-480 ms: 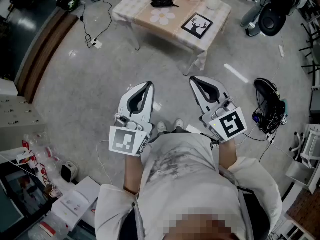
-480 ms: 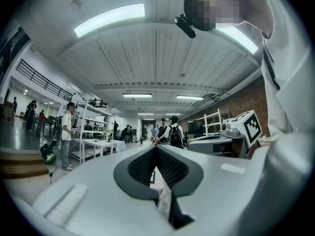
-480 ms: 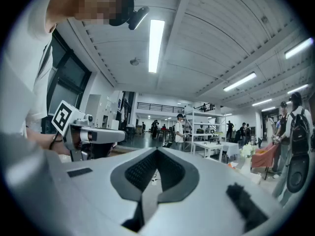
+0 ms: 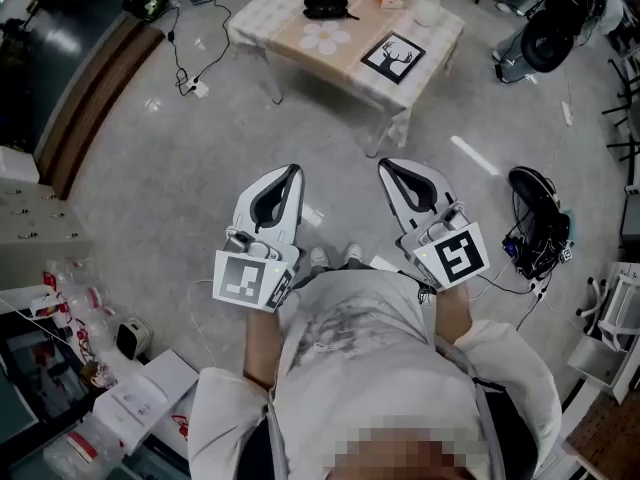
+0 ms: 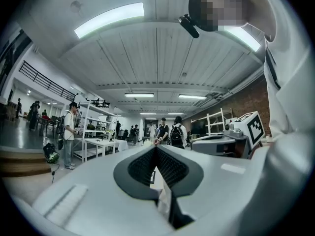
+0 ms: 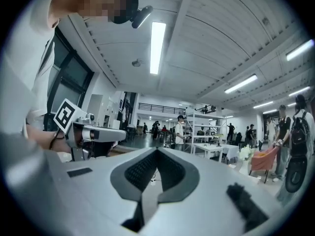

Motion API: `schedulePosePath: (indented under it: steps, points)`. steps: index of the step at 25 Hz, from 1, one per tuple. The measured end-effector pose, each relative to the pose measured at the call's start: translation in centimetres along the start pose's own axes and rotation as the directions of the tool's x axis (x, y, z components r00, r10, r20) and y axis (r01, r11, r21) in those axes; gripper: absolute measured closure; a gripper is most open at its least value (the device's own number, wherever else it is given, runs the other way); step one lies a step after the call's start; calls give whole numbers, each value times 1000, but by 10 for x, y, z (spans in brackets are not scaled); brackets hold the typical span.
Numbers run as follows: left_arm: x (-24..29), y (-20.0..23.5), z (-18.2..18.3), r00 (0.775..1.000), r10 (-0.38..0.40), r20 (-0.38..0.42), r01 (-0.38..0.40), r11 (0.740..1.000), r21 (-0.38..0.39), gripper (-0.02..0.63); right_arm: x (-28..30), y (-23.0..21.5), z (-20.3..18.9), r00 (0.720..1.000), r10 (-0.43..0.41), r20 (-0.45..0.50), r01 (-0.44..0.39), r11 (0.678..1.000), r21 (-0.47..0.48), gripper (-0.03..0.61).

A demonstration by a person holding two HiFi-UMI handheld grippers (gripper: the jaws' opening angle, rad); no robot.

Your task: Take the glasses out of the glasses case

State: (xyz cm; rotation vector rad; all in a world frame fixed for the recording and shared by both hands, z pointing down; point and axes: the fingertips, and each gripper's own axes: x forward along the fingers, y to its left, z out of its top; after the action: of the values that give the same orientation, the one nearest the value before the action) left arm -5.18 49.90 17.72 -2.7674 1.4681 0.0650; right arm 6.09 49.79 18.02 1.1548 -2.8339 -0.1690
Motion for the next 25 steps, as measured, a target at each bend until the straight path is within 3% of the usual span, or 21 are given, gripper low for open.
schedulePosePath:
  steps: [14, 25]
  points:
    - [22, -16, -5, 999, 24, -29, -23, 999, 34, 606, 3, -16, -1, 998, 63, 1, -63, 997, -43, 561]
    - [62, 31, -19, 999, -5, -31, 5, 1000, 5, 604, 51, -48, -14, 999, 15, -44, -16, 999, -38, 561]
